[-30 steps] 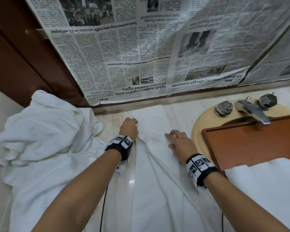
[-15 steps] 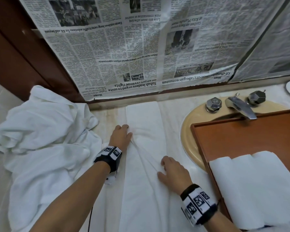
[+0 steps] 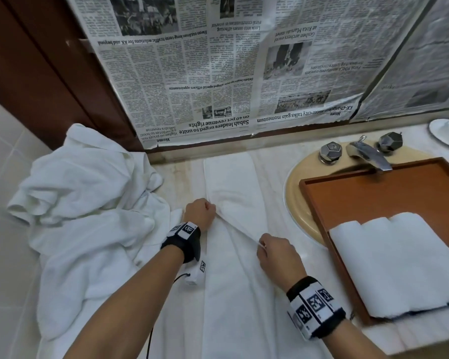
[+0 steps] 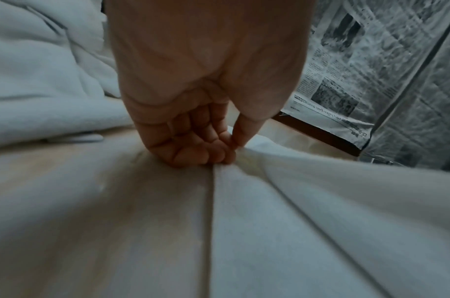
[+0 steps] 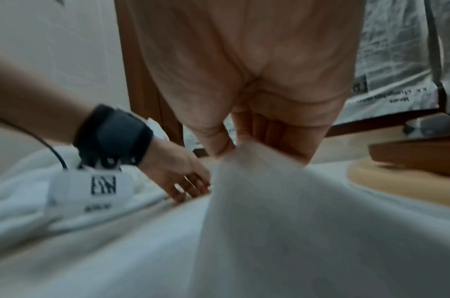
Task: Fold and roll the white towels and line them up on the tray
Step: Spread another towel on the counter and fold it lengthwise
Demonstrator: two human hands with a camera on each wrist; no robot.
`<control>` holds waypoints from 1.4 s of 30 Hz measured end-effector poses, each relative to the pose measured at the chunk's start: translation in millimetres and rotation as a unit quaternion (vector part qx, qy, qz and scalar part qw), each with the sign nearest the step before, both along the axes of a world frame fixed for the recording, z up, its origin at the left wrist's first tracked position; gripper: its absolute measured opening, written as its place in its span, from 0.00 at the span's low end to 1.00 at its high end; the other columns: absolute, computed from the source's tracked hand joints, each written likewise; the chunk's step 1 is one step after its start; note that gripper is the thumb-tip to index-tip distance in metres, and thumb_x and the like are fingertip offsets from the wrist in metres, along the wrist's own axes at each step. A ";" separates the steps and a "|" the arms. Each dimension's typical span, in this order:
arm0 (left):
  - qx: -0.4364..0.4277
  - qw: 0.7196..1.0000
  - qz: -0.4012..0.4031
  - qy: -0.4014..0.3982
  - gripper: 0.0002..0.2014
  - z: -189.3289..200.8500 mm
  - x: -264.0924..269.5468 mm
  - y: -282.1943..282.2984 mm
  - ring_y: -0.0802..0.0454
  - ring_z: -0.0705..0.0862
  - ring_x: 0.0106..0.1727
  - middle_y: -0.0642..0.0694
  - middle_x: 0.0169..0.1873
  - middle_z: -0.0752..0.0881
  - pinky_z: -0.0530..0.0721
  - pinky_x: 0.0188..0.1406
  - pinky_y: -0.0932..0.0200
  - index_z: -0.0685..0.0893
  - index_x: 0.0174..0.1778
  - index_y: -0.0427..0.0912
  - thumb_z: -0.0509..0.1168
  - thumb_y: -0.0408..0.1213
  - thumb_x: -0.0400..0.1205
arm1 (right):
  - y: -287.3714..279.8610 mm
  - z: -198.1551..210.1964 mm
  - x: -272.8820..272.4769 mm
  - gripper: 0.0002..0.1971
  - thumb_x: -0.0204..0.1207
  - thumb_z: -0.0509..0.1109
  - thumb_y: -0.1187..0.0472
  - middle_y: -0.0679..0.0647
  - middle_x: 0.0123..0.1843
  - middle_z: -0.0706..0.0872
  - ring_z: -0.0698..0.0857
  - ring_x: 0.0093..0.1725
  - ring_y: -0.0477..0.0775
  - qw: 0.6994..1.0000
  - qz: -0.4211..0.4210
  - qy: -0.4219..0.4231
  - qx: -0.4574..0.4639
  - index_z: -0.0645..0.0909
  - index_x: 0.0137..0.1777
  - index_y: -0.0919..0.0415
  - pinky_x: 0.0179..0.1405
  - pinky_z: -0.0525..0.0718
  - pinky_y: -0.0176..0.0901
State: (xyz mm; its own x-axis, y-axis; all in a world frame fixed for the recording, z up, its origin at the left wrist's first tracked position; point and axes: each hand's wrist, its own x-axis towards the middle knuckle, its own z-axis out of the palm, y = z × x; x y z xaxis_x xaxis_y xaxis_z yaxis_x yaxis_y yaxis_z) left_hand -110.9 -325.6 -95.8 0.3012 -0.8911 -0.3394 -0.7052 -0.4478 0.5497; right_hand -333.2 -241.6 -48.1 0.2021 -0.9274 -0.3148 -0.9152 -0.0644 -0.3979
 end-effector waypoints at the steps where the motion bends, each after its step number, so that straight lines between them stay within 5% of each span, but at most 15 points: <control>1: -0.001 1.000 -0.001 0.006 0.11 1.3 1.1 2.2 0.46 0.78 0.42 0.46 0.37 0.84 0.72 0.41 0.57 0.80 0.39 0.40 0.61 0.41 0.84 | 5.3 10.1 6.2 0.09 0.84 0.58 0.58 0.53 0.41 0.84 0.83 0.39 0.57 1.000 0.003 -0.007 -0.012 0.77 0.48 0.61 0.34 0.77 0.47; 6: -0.002 0.999 -0.022 0.033 0.09 9.6 10.4 11.5 0.44 0.77 0.39 0.43 0.35 0.81 0.72 0.38 0.56 0.76 0.36 0.40 0.63 0.37 0.82 | 34.7 43.1 66.2 0.06 0.86 0.57 0.59 0.59 0.48 0.83 0.84 0.48 0.63 0.995 0.098 0.014 -0.032 0.73 0.52 0.60 0.36 0.69 0.45; 12: -0.015 0.999 -0.027 0.017 0.04 -0.3 27.7 16.0 0.47 0.78 0.43 0.45 0.42 0.84 0.72 0.40 0.59 0.81 0.45 0.39 0.64 0.35 0.81 | 85.4 9.0 111.9 0.12 0.81 0.60 0.68 0.63 0.57 0.82 0.82 0.51 0.66 0.982 0.158 0.050 0.087 0.71 0.64 0.65 0.39 0.70 0.48; 16: -0.031 0.998 -0.043 0.021 0.05 -7.4 29.0 21.7 0.44 0.81 0.42 0.40 0.43 0.85 0.76 0.39 0.56 0.80 0.49 0.37 0.63 0.34 0.81 | 103.3 -8.2 107.6 0.20 0.79 0.59 0.74 0.58 0.50 0.77 0.73 0.43 0.59 0.979 0.148 0.072 0.118 0.67 0.70 0.64 0.39 0.71 0.48; 20: -0.049 0.997 -0.038 0.039 0.05 -15.4 33.9 24.0 0.44 0.82 0.44 0.44 0.41 0.85 0.78 0.42 0.57 0.80 0.50 0.39 0.66 0.36 0.82 | 96.5 -7.2 89.9 0.14 0.81 0.57 0.68 0.54 0.48 0.75 0.73 0.41 0.57 0.987 0.110 0.055 0.105 0.69 0.66 0.60 0.29 0.65 0.43; 25: -0.062 0.996 -0.033 0.055 0.04 -18.4 35.7 25.5 0.55 0.79 0.37 0.50 0.35 0.83 0.70 0.32 0.69 0.82 0.46 0.42 0.68 0.39 0.82 | 90.7 2.4 64.1 0.11 0.81 0.56 0.63 0.48 0.46 0.71 0.73 0.39 0.55 0.993 0.091 0.049 0.061 0.71 0.62 0.56 0.24 0.56 0.40; 34: -0.059 0.998 -0.017 0.034 0.04 -16.0 31.0 24.2 0.56 0.78 0.36 0.50 0.34 0.84 0.68 0.32 0.72 0.83 0.42 0.43 0.67 0.39 0.81 | 89.2 -2.3 60.0 0.19 0.78 0.57 0.65 0.50 0.45 0.72 0.73 0.39 0.58 0.984 0.145 0.057 0.082 0.66 0.69 0.55 0.25 0.56 0.44; 39: -0.072 0.996 -0.037 0.041 0.03 -14.2 33.8 27.1 0.52 0.82 0.43 0.47 0.40 0.87 0.73 0.42 0.66 0.87 0.46 0.45 0.69 0.38 0.81 | 64.5 4.9 48.4 0.16 0.80 0.63 0.47 0.50 0.51 0.78 0.80 0.50 0.54 0.977 0.127 -0.018 0.172 0.74 0.61 0.56 0.43 0.74 0.45; 42: -0.107 0.992 -0.063 0.007 0.08 -17.5 40.5 27.2 0.49 0.83 0.48 0.48 0.48 0.85 0.74 0.52 0.62 0.88 0.54 0.47 0.67 0.36 0.81 | 30.0 2.8 37.9 0.23 0.79 0.62 0.36 0.47 0.54 0.78 0.78 0.55 0.51 0.990 0.087 -0.097 0.061 0.76 0.62 0.53 0.52 0.77 0.46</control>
